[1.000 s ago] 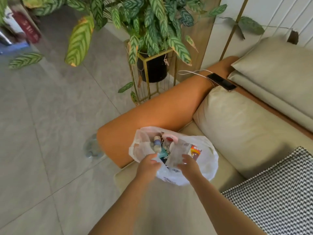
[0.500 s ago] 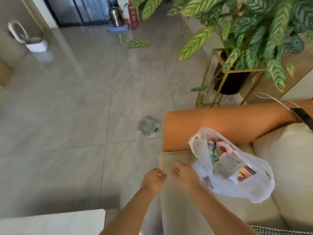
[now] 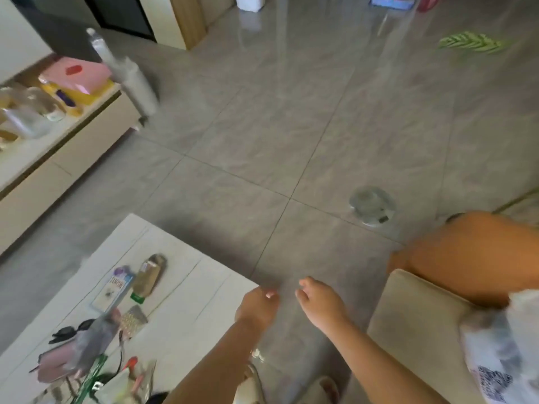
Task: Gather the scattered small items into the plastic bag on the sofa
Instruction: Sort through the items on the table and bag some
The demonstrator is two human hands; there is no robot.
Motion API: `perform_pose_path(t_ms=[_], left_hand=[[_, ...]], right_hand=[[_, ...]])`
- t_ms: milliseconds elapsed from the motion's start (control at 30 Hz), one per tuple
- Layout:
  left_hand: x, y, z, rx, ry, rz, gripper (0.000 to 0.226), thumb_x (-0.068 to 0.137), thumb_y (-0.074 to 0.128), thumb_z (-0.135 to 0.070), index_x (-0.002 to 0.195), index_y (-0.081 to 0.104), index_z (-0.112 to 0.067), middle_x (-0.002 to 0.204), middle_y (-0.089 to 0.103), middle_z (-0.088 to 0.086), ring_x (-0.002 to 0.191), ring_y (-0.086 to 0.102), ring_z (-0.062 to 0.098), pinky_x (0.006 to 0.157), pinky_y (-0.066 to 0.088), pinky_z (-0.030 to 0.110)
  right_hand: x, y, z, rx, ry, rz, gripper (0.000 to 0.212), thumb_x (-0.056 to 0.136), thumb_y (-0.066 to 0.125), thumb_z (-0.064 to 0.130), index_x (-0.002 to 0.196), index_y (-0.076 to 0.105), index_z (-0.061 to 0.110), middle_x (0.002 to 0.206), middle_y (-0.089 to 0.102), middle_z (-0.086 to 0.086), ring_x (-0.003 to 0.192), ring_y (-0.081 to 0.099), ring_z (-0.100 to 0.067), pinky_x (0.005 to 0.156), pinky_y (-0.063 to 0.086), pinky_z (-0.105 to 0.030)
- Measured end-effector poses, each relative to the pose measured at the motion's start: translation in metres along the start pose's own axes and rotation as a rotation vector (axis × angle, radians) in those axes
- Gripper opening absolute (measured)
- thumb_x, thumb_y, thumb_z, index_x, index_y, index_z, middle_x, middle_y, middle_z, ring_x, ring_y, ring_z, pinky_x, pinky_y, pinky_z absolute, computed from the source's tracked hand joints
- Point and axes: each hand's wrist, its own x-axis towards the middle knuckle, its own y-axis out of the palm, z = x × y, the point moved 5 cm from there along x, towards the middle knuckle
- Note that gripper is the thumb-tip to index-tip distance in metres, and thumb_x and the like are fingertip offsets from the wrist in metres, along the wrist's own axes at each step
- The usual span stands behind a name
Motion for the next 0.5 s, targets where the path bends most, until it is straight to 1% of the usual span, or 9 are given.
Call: perform_pose_path(t_ms=[133, 200, 300, 367, 433, 500], left_hand=[[0.009, -0.043, 0.075, -0.121, -0.101, -0.055, 0.029, 0.092, 0.048, -0.039, 0.112, 0.062, -0.025, 0.117, 0.065, -0.003, 0.104, 0.063, 0.019, 0.096, 0.051, 0.037], [0.011, -0.061, 0.111, -0.161, -0.156, -0.08, 0.028, 0.091, 0.048, -0.041, 0.11, 0.062, -0.026, 0.114, 0.066, -0.002, 0.103, 0.063, 0.019, 0.095, 0.051, 0.037], [0.017, -0.081, 0.162, -0.221, -0.222, -0.098, 0.03, 0.092, 0.05, -0.038, 0.112, 0.063, -0.02, 0.114, 0.066, 0.002, 0.105, 0.063, 0.021, 0.096, 0.05, 0.036], [0.02, -0.095, 0.193, -0.26, -0.266, -0.108, 0.03, 0.093, 0.05, -0.034, 0.114, 0.062, -0.016, 0.115, 0.066, 0.005, 0.107, 0.062, 0.022, 0.097, 0.049, 0.036], [0.022, -0.108, 0.221, -0.311, -0.303, -0.143, 0.029, 0.092, 0.05, -0.034, 0.112, 0.063, -0.017, 0.113, 0.066, 0.005, 0.104, 0.063, 0.022, 0.095, 0.05, 0.036], [0.026, -0.122, 0.247, -0.339, -0.339, -0.182, 0.028, 0.092, 0.05, -0.035, 0.11, 0.064, -0.018, 0.111, 0.067, 0.005, 0.102, 0.064, 0.022, 0.091, 0.051, 0.032]], right_hand=[[0.018, 0.045, 0.065, -0.08, -0.117, 0.079, 0.037, 0.096, 0.04, 0.035, 0.127, 0.053, 0.021, 0.129, 0.06, 0.001, 0.118, 0.055, -0.02, 0.093, 0.044, -0.029], [0.025, 0.067, 0.095, -0.13, -0.16, 0.121, 0.036, 0.097, 0.039, 0.035, 0.125, 0.053, 0.019, 0.126, 0.061, -0.002, 0.117, 0.056, -0.022, 0.092, 0.046, -0.031], [0.034, 0.1, 0.136, -0.191, -0.197, 0.187, 0.033, 0.097, 0.037, 0.037, 0.12, 0.053, 0.019, 0.121, 0.063, -0.004, 0.112, 0.059, -0.024, 0.088, 0.048, -0.032], [0.039, 0.12, 0.163, -0.202, -0.221, 0.219, 0.035, 0.097, 0.037, 0.037, 0.124, 0.05, 0.021, 0.123, 0.062, -0.002, 0.114, 0.058, -0.023, 0.088, 0.047, -0.032], [0.044, 0.139, 0.191, -0.21, -0.276, 0.245, 0.038, 0.097, 0.036, 0.036, 0.13, 0.048, 0.021, 0.127, 0.059, -0.001, 0.117, 0.056, -0.021, 0.09, 0.047, -0.031], [0.049, 0.157, 0.218, -0.227, -0.341, 0.269, 0.038, 0.098, 0.036, 0.034, 0.131, 0.048, 0.019, 0.127, 0.059, -0.002, 0.118, 0.055, -0.021, 0.09, 0.047, -0.03]])
